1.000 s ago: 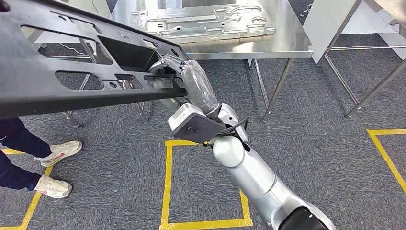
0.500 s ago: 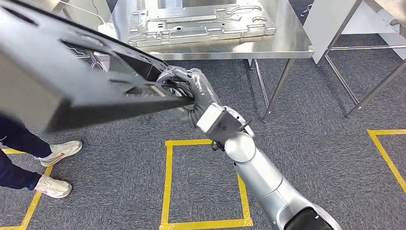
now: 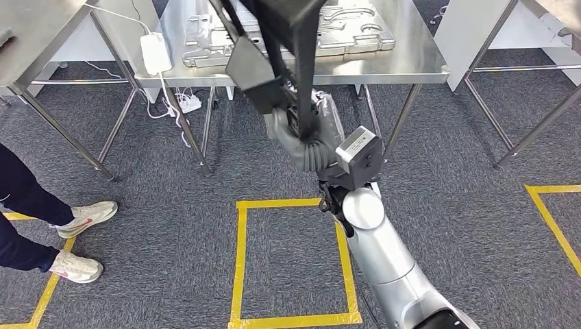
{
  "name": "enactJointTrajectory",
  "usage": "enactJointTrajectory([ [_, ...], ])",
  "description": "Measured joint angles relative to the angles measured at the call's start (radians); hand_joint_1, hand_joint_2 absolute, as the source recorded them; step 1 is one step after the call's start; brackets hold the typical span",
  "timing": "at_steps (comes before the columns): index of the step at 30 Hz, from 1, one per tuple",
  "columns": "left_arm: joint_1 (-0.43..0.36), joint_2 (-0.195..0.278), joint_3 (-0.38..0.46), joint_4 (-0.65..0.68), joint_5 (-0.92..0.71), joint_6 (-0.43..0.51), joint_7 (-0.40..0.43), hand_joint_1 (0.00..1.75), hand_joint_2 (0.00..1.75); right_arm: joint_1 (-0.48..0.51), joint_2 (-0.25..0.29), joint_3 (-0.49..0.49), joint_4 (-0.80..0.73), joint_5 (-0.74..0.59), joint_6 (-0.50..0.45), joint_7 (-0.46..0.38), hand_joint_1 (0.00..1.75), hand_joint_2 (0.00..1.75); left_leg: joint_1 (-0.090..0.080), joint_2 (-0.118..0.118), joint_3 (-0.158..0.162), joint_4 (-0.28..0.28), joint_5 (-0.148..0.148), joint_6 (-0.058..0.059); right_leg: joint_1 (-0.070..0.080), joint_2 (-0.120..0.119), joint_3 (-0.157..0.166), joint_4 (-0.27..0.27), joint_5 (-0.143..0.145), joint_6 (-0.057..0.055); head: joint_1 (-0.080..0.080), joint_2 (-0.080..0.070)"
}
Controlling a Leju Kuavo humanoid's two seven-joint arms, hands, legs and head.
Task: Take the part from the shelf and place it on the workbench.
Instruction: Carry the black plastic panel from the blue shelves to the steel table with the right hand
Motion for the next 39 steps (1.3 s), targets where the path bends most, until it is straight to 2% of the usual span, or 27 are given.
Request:
enactJointTrajectory([
  [6,-0.002,-0.002,-0.003,0.000,0.000,-0.001,0.000,0.00,1.75,-0.054,-0.001,-0.055,-0.002,0.071,-0.070,0.046,1.75,1.75,0.000,0.000,0.000,0.000,0.000,0.000,0.000,0.000,0.000,0.000,0.001,0.001,0.000,0.000],
  [20,-0.011,-0.006,-0.010,0.000,0.000,-0.004,0.004,0.00,1.75,-0.184,-0.027,-0.134,0.020,0.150,-0.117,0.104,1.75,1.75,-0.001,0.000,-0.001,0.001,0.000,0.000,-0.001,0.000,0.000,0.000,0.001,0.001,0.000,0.000],
  [24,-0.012,-0.006,-0.011,0.000,0.000,-0.004,0.007,0.00,1.75,-0.211,-0.044,-0.158,0.030,0.165,-0.121,0.115,1.75,1.75,-0.005,0.000,-0.004,0.010,-0.006,0.015,-0.011,0.000,0.001,-0.006,0.004,0.011,-0.002,0.000],
  [27,-0.014,-0.009,-0.011,0.000,0.000,-0.004,0.007,0.00,1.75,-0.226,-0.056,-0.177,0.038,0.171,-0.118,0.117,1.75,1.75,0.001,0.003,0.013,-0.018,0.000,0.027,-0.006,0.001,0.004,-0.007,0.000,0.018,-0.005,0.000],
  [29,-0.015,-0.013,-0.012,0.000,0.000,-0.004,0.007,0.00,1.75,-0.236,-0.067,-0.186,0.044,0.179,-0.111,0.117,1.75,1.75,0.008,0.005,0.030,-0.040,0.008,0.032,-0.001,0.001,-0.023,0.053,-0.033,0.020,-0.001,0.000],
  [31,-0.017,-0.014,-0.012,0.000,0.001,-0.004,0.006,0.00,1.75,-0.244,-0.081,-0.190,0.057,0.188,-0.103,0.120,1.75,1.75,0.009,0.006,0.034,-0.043,0.006,0.034,-0.002,0.001,-0.090,0.172,-0.082,0.022,0.006,0.000],
  [32,-0.018,-0.014,-0.012,0.000,0.002,-0.004,0.006,0.00,1.75,-0.246,-0.089,-0.192,0.063,0.192,-0.099,0.122,1.75,1.75,0.010,0.005,0.034,-0.041,0.003,0.034,-0.004,0.001,-0.120,0.219,-0.093,0.024,0.009,0.000],
  [33,-0.018,-0.015,-0.012,0.000,0.002,-0.004,0.006,0.00,1.75,-0.247,-0.098,-0.194,0.070,0.195,-0.095,0.124,1.75,1.75,0.013,0.003,0.034,-0.038,0.000,0.031,-0.007,0.001,-0.135,0.235,-0.087,0.027,0.011,0.000],
  [34,-0.018,-0.016,-0.012,0.000,0.003,-0.004,0.006,0.00,1.75,-0.251,-0.104,-0.197,0.075,0.198,-0.092,0.127,1.75,1.75,0.017,0.002,0.034,-0.033,-0.004,0.027,-0.010,0.001,-0.132,0.214,-0.063,0.031,0.014,0.000],
  [35,-0.017,-0.016,-0.012,0.000,0.004,-0.004,0.006,0.00,1.75,-0.257,-0.110,-0.200,0.080,0.200,-0.089,0.128,1.75,1.75,0.022,0.001,0.034,-0.025,-0.012,0.020,-0.014,0.001,-0.111,0.159,-0.024,0.036,0.017,0.000],
  [36,-0.017,-0.017,-0.012,0.000,0.004,-0.004,0.006,0.00,1.75,-0.265,-0.117,-0.203,0.085,0.202,-0.085,0.129,1.75,1.75,0.025,0.000,0.032,-0.015,-0.021,0.011,-0.019,0.002,-0.086,0.101,0.003,0.043,0.021,0.000],
  [37,-0.018,-0.017,-0.012,0.000,0.005,-0.004,0.006,0.00,1.75,-0.273,-0.123,-0.205,0.089,0.205,-0.081,0.129,1.75,1.75,0.026,-0.001,0.029,-0.003,-0.030,0.002,-0.022,0.003,-0.063,0.053,0.021,0.045,0.025,0.000],
  [38,-0.018,-0.017,-0.012,0.000,0.006,-0.004,0.006,0.00,1.75,-0.278,-0.129,-0.207,0.094,0.207,-0.078,0.130,1.75,1.75,0.026,-0.002,0.026,0.006,-0.037,-0.006,-0.024,0.004,-0.048,0.025,0.025,0.044,0.027,0.000],
  [39,-0.018,-0.017,-0.012,0.000,0.006,-0.004,0.006,0.00,1.75,-0.281,-0.134,-0.209,0.099,0.209,-0.076,0.132,1.75,1.75,0.025,-0.003,0.025,0.010,-0.040,-0.012,-0.022,0.005,-0.044,0.022,0.017,0.039,0.026,0.000],
])
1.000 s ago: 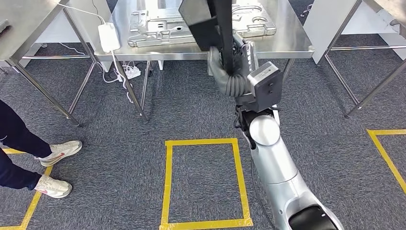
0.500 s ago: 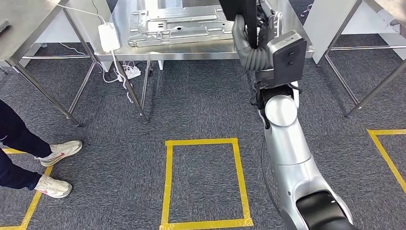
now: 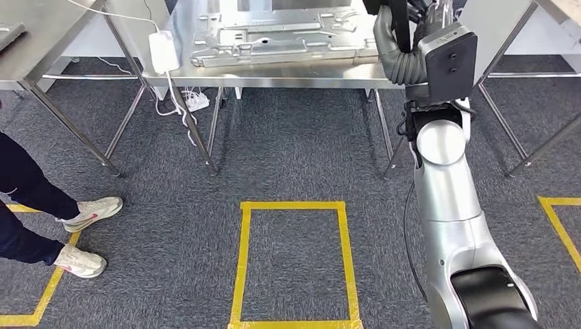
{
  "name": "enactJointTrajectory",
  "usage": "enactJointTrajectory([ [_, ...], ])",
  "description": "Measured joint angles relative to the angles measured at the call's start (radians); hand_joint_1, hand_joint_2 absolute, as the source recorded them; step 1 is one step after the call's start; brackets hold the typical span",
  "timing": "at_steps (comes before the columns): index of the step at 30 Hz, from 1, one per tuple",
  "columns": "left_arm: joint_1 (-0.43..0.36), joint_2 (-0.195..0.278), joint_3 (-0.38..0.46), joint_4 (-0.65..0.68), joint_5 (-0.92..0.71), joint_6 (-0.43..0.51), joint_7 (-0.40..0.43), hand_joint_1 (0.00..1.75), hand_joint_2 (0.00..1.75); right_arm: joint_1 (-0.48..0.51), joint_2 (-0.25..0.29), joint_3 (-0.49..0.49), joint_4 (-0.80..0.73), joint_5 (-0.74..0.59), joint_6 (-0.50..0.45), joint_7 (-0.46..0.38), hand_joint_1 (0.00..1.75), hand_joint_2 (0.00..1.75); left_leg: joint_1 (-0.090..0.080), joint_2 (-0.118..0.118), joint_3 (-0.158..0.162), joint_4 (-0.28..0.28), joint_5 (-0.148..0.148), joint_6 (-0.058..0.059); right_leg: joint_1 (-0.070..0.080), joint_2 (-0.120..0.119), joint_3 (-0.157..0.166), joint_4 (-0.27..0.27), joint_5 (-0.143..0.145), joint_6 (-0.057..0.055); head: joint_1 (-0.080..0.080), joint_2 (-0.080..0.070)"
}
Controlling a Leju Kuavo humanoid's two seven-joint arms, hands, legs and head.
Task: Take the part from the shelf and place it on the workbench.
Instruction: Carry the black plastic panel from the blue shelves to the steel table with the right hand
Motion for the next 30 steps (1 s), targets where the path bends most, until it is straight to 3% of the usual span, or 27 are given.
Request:
enactJointTrajectory([
  [4,0.001,-0.001,0.000,0.000,0.000,0.000,0.000,0.00,1.75,-0.002,-0.011,-0.010,0.011,0.003,0.001,0.002,1.75,1.75,0.001,0.011,-0.004,0.024,-0.018,-0.012,-0.001,-0.001,0.013,0.002,-0.011,-0.031,-0.018,0.000],
  [5,0.001,-0.002,0.000,0.000,0.000,0.000,-0.001,0.00,1.75,-0.003,-0.012,-0.010,0.011,0.004,0.001,0.001,1.75,1.75,0.000,0.018,-0.023,0.067,-0.035,-0.013,-0.002,-0.002,0.020,0.001,-0.015,-0.038,-0.024,0.000],
  [7,0.001,-0.002,0.000,0.000,0.000,0.000,-0.002,0.00,1.75,0.000,-0.015,-0.011,0.014,0.004,0.002,-0.001,1.75,1.75,-0.002,0.026,-0.091,0.200,-0.079,-0.012,0.000,-0.005,0.033,0.001,-0.024,-0.048,-0.035,0.000],
  [9,0.001,-0.002,0.000,0.000,0.001,-0.001,-0.004,0.00,1.75,0.006,-0.018,-0.012,0.018,0.004,0.001,-0.002,1.75,1.75,-0.004,0.026,-0.150,0.287,-0.086,-0.009,0.004,-0.005,0.046,0.001,-0.035,-0.052,-0.039,0.000],
  [10,0.001,-0.002,0.000,0.000,0.002,-0.001,-0.005,0.00,1.75,0.008,-0.020,-0.012,0.019,0.004,0.001,-0.003,1.75,1.75,-0.005,0.026,-0.155,0.276,-0.061,-0.007,0.004,-0.004,0.054,0.001,-0.040,-0.052,-0.040,0.000],
  [12,0.001,-0.002,0.000,0.000,0.003,-0.001,-0.006,0.00,1.75,0.010,-0.021,-0.015,0.020,0.003,0.000,-0.005,1.75,1.75,-0.008,0.026,-0.120,0.163,0.020,0.001,0.004,-0.003,0.072,0.000,-0.054,-0.048,-0.042,0.000],
  [13,0.001,-0.002,0.000,0.000,0.003,-0.001,-0.006,0.00,1.75,0.010,-0.023,-0.018,0.020,0.003,0.000,-0.006,1.75,1.75,-0.012,0.027,-0.099,0.107,0.048,0.005,0.006,-0.002,0.079,0.000,-0.061,-0.044,-0.043,0.000],
  [14,0.000,-0.002,0.000,0.000,0.003,-0.001,-0.006,0.00,1.75,0.010,-0.024,-0.021,0.020,0.003,-0.001,-0.008,1.75,1.75,-0.016,0.027,-0.081,0.065,0.058,0.009,0.008,-0.002,0.082,-0.001,-0.066,-0.039,-0.044,0.000],
  [16,0.000,-0.002,0.000,0.000,0.003,-0.001,-0.005,0.00,1.75,0.012,-0.028,-0.026,0.021,0.002,-0.001,-0.009,1.75,1.75,-0.023,0.025,-0.071,0.040,0.044,0.016,0.010,-0.003,0.081,-0.007,-0.069,-0.028,-0.044,0.000],
  [19,0.002,-0.001,0.000,0.000,0.003,-0.001,-0.002,0.00,1.75,0.017,-0.032,-0.030,0.021,0.004,-0.001,-0.012,1.75,1.75,-0.018,0.021,-0.064,0.026,0.034,0.030,0.009,-0.004,0.078,-0.002,-0.079,-0.014,-0.040,0.000],
  [21,0.001,-0.001,0.000,0.000,0.003,-0.001,-0.001,0.00,1.75,0.015,-0.037,-0.034,0.021,0.007,-0.001,-0.014,1.75,1.75,-0.015,0.020,-0.056,0.021,0.030,0.039,0.013,-0.004,0.035,0.076,-0.113,-0.013,-0.032,0.000],
  [23,0.000,-0.001,0.000,0.000,0.003,-0.001,0.000,0.00,1.75,0.015,-0.044,-0.037,0.023,0.011,0.001,-0.014,1.75,1.75,-0.018,0.019,-0.052,0.022,0.025,0.048,0.018,-0.004,-0.041,0.194,-0.145,-0.014,-0.020,0.000],
  [24,0.000,-0.001,0.000,0.000,0.003,-0.001,0.000,0.00,1.75,0.016,-0.048,-0.038,0.025,0.014,0.002,-0.013,1.75,1.75,-0.019,0.019,-0.049,0.022,0.022,0.050,0.019,-0.004,-0.070,0.229,-0.142,-0.015,-0.015,0.000],
  [25,0.000,-0.001,0.000,0.000,0.003,-0.001,0.001,0.00,1.75,0.016,-0.052,-0.040,0.027,0.015,0.004,-0.013,1.75,1.75,-0.021,0.017,-0.045,0.022,0.019,0.051,0.020,-0.004,-0.084,0.231,-0.122,-0.015,-0.010,0.000],
  [28,0.000,-0.002,-0.001,0.000,0.003,-0.001,0.001,0.00,1.75,0.010,-0.062,-0.045,0.030,0.020,0.006,-0.012,1.75,1.75,-0.024,0.011,-0.033,0.025,0.008,0.047,0.024,-0.004,-0.045,0.086,-0.010,-0.020,0.000,0.000],
  [30,-0.001,-0.002,-0.001,0.000,0.003,-0.002,0.001,0.00,1.75,0.003,-0.065,-0.046,0.030,0.024,0.008,-0.010,1.75,1.75,-0.026,0.008,-0.033,0.027,0.004,0.040,0.028,-0.002,-0.015,0.016,0.007,-0.024,0.003,0.000],
])
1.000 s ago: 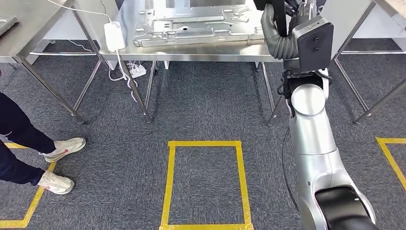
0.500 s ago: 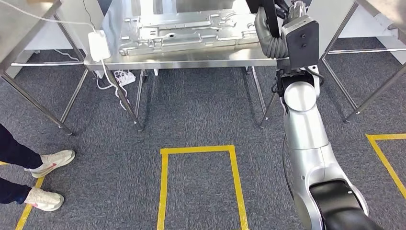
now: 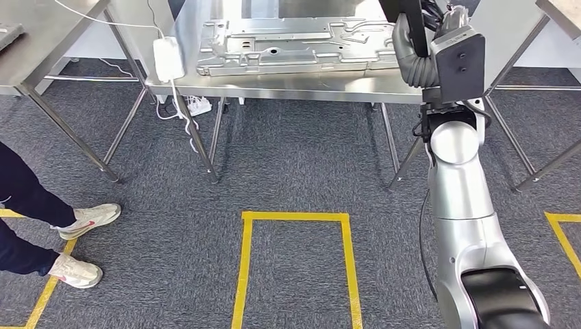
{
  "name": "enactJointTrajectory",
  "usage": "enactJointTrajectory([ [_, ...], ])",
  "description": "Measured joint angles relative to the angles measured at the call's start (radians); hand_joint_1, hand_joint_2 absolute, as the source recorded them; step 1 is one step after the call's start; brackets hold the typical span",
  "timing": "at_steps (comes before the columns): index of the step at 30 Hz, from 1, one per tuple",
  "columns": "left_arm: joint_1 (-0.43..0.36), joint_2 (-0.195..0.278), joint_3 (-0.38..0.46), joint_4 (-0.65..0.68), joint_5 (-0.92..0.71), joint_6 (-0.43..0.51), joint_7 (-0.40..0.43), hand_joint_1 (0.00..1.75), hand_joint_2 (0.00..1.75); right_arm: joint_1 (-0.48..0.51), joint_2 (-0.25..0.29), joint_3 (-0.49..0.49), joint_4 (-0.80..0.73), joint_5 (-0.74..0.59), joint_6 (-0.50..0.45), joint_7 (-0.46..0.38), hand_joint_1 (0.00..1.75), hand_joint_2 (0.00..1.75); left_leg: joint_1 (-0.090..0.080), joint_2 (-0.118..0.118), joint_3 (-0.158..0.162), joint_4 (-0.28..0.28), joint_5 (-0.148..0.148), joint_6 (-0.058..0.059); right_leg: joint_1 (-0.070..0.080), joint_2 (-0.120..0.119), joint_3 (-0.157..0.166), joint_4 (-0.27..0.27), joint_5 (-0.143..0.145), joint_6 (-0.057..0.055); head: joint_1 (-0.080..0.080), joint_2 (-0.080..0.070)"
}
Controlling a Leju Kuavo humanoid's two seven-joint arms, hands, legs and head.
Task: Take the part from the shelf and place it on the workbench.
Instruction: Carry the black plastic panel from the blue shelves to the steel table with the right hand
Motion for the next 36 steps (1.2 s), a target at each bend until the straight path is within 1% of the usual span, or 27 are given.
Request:
enactJointTrajectory([
  [2,0.000,0.000,0.000,0.000,0.000,-0.001,0.000,0.00,1.75,-0.003,-0.002,-0.003,0.001,0.002,0.001,0.002,1.75,1.75,-0.002,-0.001,-0.001,-0.002,0.001,-0.007,0.000,0.001,0.008,-0.011,-0.010,-0.006,-0.004,0.000],
  [4,0.001,0.000,0.000,0.000,-0.001,-0.001,0.000,0.00,1.75,-0.004,-0.004,-0.006,0.002,0.002,0.001,0.003,1.75,1.75,-0.002,0.003,-0.002,0.007,-0.008,-0.015,-0.007,0.000,0.015,-0.015,-0.010,-0.013,-0.012,0.000],
  [5,0.001,0.000,0.000,0.000,-0.001,-0.002,0.000,0.00,1.75,-0.005,-0.005,-0.007,0.002,0.003,0.001,0.003,1.75,1.75,-0.003,0.007,-0.012,0.035,-0.023,-0.018,-0.011,-0.001,0.021,-0.017,-0.011,-0.018,-0.017,0.000],
  [6,0.001,0.000,0.000,0.000,-0.001,-0.002,0.000,0.00,1.75,-0.006,-0.005,-0.007,0.002,0.003,0.001,0.003,1.75,1.75,-0.001,0.011,-0.033,0.083,-0.045,-0.021,-0.014,-0.002,0.027,-0.018,-0.013,-0.023,-0.023,0.000],
  [8,0.001,0.000,0.000,0.000,-0.001,-0.002,0.000,0.00,1.75,-0.005,-0.005,-0.007,0.003,0.004,0.002,0.003,1.75,1.75,0.004,0.015,-0.095,0.213,-0.093,-0.024,-0.015,-0.004,0.035,-0.019,-0.019,-0.029,-0.034,0.000],
  [9,0.001,0.000,0.000,0.000,-0.001,-0.002,0.000,0.00,1.75,-0.003,-0.005,-0.007,0.004,0.005,0.002,0.004,1.75,1.75,0.007,0.016,-0.120,0.257,-0.101,-0.026,-0.016,-0.005,0.040,-0.019,-0.022,-0.030,-0.037,0.000],
  [10,0.001,0.000,0.000,0.000,-0.001,-0.002,0.000,0.00,1.75,-0.002,-0.005,-0.007,0.005,0.006,0.002,0.004,1.75,1.75,0.010,0.017,-0.129,0.268,-0.092,-0.028,-0.018,-0.005,0.045,-0.019,-0.026,-0.028,-0.038,0.000],
  [11,0.001,0.000,0.000,0.000,-0.001,-0.002,0.000,0.00,1.75,0.000,-0.005,-0.007,0.005,0.008,0.002,0.004,1.75,1.75,0.013,0.018,-0.120,0.240,-0.065,-0.030,-0.020,-0.004,0.052,-0.018,-0.030,-0.025,-0.039,0.000],
  [13,0.002,0.000,0.000,0.000,-0.001,-0.002,0.000,0.00,1.75,0.000,-0.005,-0.007,0.006,0.010,0.002,0.004,1.75,1.75,0.020,0.020,-0.065,0.116,0.004,-0.036,-0.025,-0.004,0.066,-0.018,-0.041,-0.016,-0.042,0.000],
  [14,0.001,0.000,-0.001,0.000,-0.001,-0.002,0.000,0.00,1.75,0.000,-0.006,-0.008,0.006,0.010,0.002,0.004,1.75,1.75,0.020,0.021,-0.039,0.058,0.022,-0.038,-0.025,-0.003,0.070,-0.017,-0.046,-0.009,-0.045,0.000],
  [15,0.001,-0.001,-0.001,0.001,-0.002,-0.002,0.000,0.00,1.75,-0.001,-0.006,-0.008,0.006,0.010,0.002,0.004,1.75,1.75,0.020,0.022,-0.024,0.023,0.028,-0.038,-0.024,-0.002,0.072,-0.019,-0.048,-0.003,-0.046,0.000],
  [16,0.001,-0.001,-0.001,0.001,-0.002,-0.003,0.000,0.00,1.75,-0.001,-0.006,-0.009,0.006,0.011,0.002,0.004,1.75,1.75,0.018,0.021,-0.019,0.010,0.022,-0.037,-0.023,-0.001,0.073,-0.022,-0.049,0.003,-0.046,0.000],
  [19,0.002,-0.001,-0.002,0.000,-0.003,-0.004,0.001,0.00,1.75,0.000,-0.008,-0.012,0.006,0.016,0.002,0.005,1.75,1.75,0.015,0.017,-0.014,0.000,0.017,-0.016,-0.025,-0.002,0.075,-0.030,-0.053,0.019,-0.043,0.000],
  [20,0.001,0.000,-0.002,0.000,-0.003,-0.004,0.001,0.00,1.75,-0.001,-0.009,-0.013,0.006,0.017,0.002,0.005,1.75,1.75,0.015,0.016,-0.010,-0.003,0.017,-0.008,-0.024,-0.002,0.065,-0.010,-0.066,0.021,-0.040,0.000],
  [21,0.001,0.000,-0.003,0.000,-0.003,-0.004,0.001,0.00,1.75,0.000,-0.011,-0.014,0.007,0.019,0.002,0.005,1.75,1.75,0.015,0.016,-0.007,-0.005,0.015,-0.002,-0.021,-0.002,0.042,0.033,-0.086,0.022,-0.036,0.000],
  [23,0.001,0.000,-0.003,0.000,-0.003,-0.005,0.000,0.00,1.75,0.003,-0.015,-0.016,0.009,0.020,0.001,0.005,1.75,1.75,0.013,0.016,-0.004,-0.006,0.010,0.007,-0.015,-0.002,-0.033,0.165,-0.133,0.019,-0.023,0.000],
  [24,0.002,0.000,-0.003,0.000,-0.003,-0.005,0.000,0.00,1.75,0.006,-0.016,-0.017,0.010,0.022,0.001,0.005,1.75,1.75,0.011,0.015,-0.002,-0.006,0.008,0.010,-0.013,-0.002,-0.069,0.219,-0.144,0.018,-0.017,0.000],
  [25,0.002,0.000,-0.003,0.000,-0.004,-0.005,0.000,0.00,1.75,0.010,-0.018,-0.018,0.013,0.023,0.001,0.005,1.75,1.75,0.010,0.014,0.002,-0.006,0.005,0.012,-0.011,-0.002,-0.091,0.243,-0.136,0.017,-0.012,0.000],
  [26,0.002,-0.001,-0.004,0.000,-0.004,-0.006,0.000,0.00,1.75,0.013,-0.018,-0.019,0.014,0.024,0.001,0.006,1.75,1.75,0.009,0.013,0.007,-0.006,0.001,0.012,-0.010,-0.002,-0.094,0.228,-0.110,0.015,-0.007,0.000],
  [27,0.002,-0.001,-0.004,0.000,-0.004,-0.007,0.000,0.00,1.75,0.014,-0.019,-0.020,0.015,0.025,0.001,0.006,1.75,1.75,0.008,0.012,0.014,-0.006,-0.004,0.012,-0.009,-0.002,-0.078,0.176,-0.069,0.013,-0.003,0.000],
  [28,0.002,-0.002,-0.004,0.000,-0.004,-0.008,0.000,0.00,1.75,0.015,-0.019,-0.021,0.016,0.025,0.000,0.006,1.75,1.75,0.008,0.011,0.021,-0.006,-0.009,0.010,-0.008,-0.002,-0.052,0.109,-0.029,0.010,0.001,0.000],
  [29,0.001,-0.002,-0.004,0.000,-0.004,-0.008,0.000,0.00,1.75,0.014,-0.020,-0.021,0.016,0.025,0.000,0.005,1.75,1.75,0.006,0.009,0.025,-0.005,-0.014,0.006,-0.005,-0.002,-0.025,0.047,-0.003,0.007,0.005,0.000],
  [30,0.001,-0.003,-0.004,0.000,-0.004,-0.008,0.000,0.00,1.75,0.013,-0.020,-0.021,0.017,0.025,0.000,0.005,1.75,1.75,0.005,0.008,0.027,-0.005,-0.017,0.002,-0.004,-0.001,-0.004,0.004,0.009,0.006,0.008,0.000],
  [32,0.001,-0.003,-0.004,0.000,-0.004,-0.008,0.000,0.00,1.75,0.013,-0.021,-0.022,0.019,0.026,0.000,0.005,1.75,1.75,0.002,0.006,0.028,-0.009,-0.019,-0.007,0.000,0.001,0.011,-0.022,0.002,0.003,0.007,0.000],
  [34,0.001,-0.004,-0.004,0.000,-0.004,-0.009,0.001,0.00,1.75,0.014,-0.022,-0.022,0.019,0.027,-0.001,0.006,1.75,1.75,0.001,0.008,0.030,-0.009,-0.022,-0.016,-0.009,0.002,0.018,-0.026,0.000,-0.004,0.000,0.000],
  [35,0.001,-0.004,-0.004,0.000,-0.004,-0.009,0.001,0.00,1.75,0.013,-0.022,-0.023,0.019,0.028,-0.001,0.005,1.75,1.75,0.001,0.011,0.025,0.007,-0.031,-0.021,-0.013,0.001,0.025,-0.029,-0.002,-0.009,-0.006,0.000],
  [36,0.001,-0.004,-0.004,0.000,-0.004,-0.009,0.001,0.00,1.75,0.012,-0.022,-0.023,0.019,0.028,-0.001,0.005,1.75,1.75,0.001,0.013,0.010,0.045,-0.047,-0.024,-0.018,0.000,0.033,-0.031,-0.005,-0.015,-0.013,0.000],
])
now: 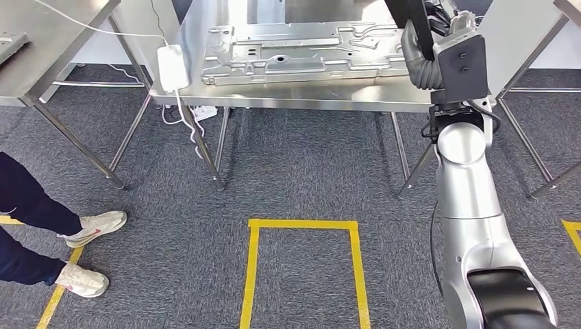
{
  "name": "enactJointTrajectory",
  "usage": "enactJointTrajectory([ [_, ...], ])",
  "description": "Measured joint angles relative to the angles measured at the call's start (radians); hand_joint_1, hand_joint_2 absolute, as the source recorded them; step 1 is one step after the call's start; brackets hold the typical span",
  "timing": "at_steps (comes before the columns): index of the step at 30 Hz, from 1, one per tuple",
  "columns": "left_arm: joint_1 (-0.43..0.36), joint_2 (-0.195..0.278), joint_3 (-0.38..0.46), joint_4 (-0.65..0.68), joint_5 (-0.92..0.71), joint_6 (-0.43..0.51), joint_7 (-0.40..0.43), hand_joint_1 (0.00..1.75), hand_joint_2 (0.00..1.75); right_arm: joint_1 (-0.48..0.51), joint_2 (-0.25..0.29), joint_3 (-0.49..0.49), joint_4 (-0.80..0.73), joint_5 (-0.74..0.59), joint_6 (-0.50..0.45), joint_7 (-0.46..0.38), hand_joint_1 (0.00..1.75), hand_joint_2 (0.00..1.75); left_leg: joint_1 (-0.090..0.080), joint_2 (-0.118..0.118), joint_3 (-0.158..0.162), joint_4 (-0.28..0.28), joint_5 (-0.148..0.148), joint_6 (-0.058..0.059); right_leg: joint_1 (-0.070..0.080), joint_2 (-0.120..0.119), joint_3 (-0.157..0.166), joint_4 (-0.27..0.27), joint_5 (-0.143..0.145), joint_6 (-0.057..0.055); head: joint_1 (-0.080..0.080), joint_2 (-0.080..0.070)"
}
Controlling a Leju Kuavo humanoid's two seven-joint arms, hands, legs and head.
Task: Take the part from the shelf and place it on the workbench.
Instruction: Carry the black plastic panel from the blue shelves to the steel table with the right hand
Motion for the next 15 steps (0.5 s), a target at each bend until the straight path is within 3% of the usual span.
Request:
enactJointTrajectory([
  [3,0.001,0.000,0.000,0.000,0.000,-0.001,0.001,0.00,1.75,0.003,0.001,0.000,0.002,0.001,0.000,0.000,1.75,1.75,0.005,0.004,-0.100,0.190,-0.062,-0.004,-0.001,-0.003,0.022,-0.001,-0.016,-0.009,-0.017,0.000],
  [4,0.001,0.000,0.000,0.000,-0.001,-0.001,0.001,0.00,1.75,0.005,0.001,0.001,0.004,0.001,0.000,0.000,1.75,1.75,0.007,0.004,-0.124,0.224,-0.061,-0.005,-0.001,-0.004,0.031,-0.001,-0.023,-0.008,-0.019,0.000],
  [5,0.001,0.000,0.000,0.000,-0.001,-0.001,0.001,0.00,1.75,0.007,0.001,0.001,0.005,0.002,0.000,0.000,1.75,1.75,0.008,0.004,-0.130,0.220,-0.041,-0.006,-0.003,-0.004,0.040,0.000,-0.030,-0.007,-0.021,0.000],
  [6,0.001,0.000,0.000,0.000,-0.001,-0.001,0.001,0.00,1.75,0.007,0.001,0.001,0.006,0.002,0.000,0.000,1.75,1.75,0.010,0.004,-0.117,0.176,-0.005,-0.006,-0.005,-0.003,0.051,-0.001,-0.037,-0.004,-0.022,0.000],
  [7,0.001,0.000,0.000,0.000,-0.001,-0.001,0.001,0.00,1.75,0.007,0.001,0.001,0.006,0.003,0.000,0.000,1.75,1.75,0.011,0.005,-0.090,0.106,0.038,-0.006,-0.008,-0.003,0.061,-0.001,-0.045,0.000,-0.023,0.000],
  [9,0.000,0.000,0.000,0.001,-0.001,-0.001,0.002,0.00,1.75,0.005,0.002,0.000,0.007,0.003,-0.001,0.000,1.75,1.75,0.009,0.007,-0.040,-0.011,0.081,-0.004,-0.008,-0.001,0.076,-0.004,-0.058,0.012,-0.027,0.000],
  [10,0.000,0.000,0.000,0.001,-0.002,-0.001,0.002,0.00,1.75,0.004,0.002,0.000,0.007,0.004,-0.001,0.000,1.75,1.75,0.006,0.007,-0.027,-0.039,0.084,-0.001,-0.007,0.000,0.080,-0.008,-0.062,0.019,-0.028,0.000],
  [13,0.000,0.000,-0.001,0.001,-0.002,-0.001,0.003,0.00,1.75,0.003,0.001,-0.002,0.009,0.004,-0.002,0.000,1.75,1.75,0.006,0.004,-0.017,-0.054,0.071,0.018,-0.007,0.000,0.091,-0.011,-0.058,0.037,-0.026,0.000],
  [15,0.000,0.000,-0.001,0.001,-0.003,-0.001,0.003,0.00,1.75,0.001,0.000,-0.005,0.009,0.005,-0.002,-0.001,1.75,1.75,0.008,0.002,-0.007,-0.059,0.068,0.032,-0.006,-0.001,0.068,0.036,-0.078,0.040,-0.020,0.000],
])
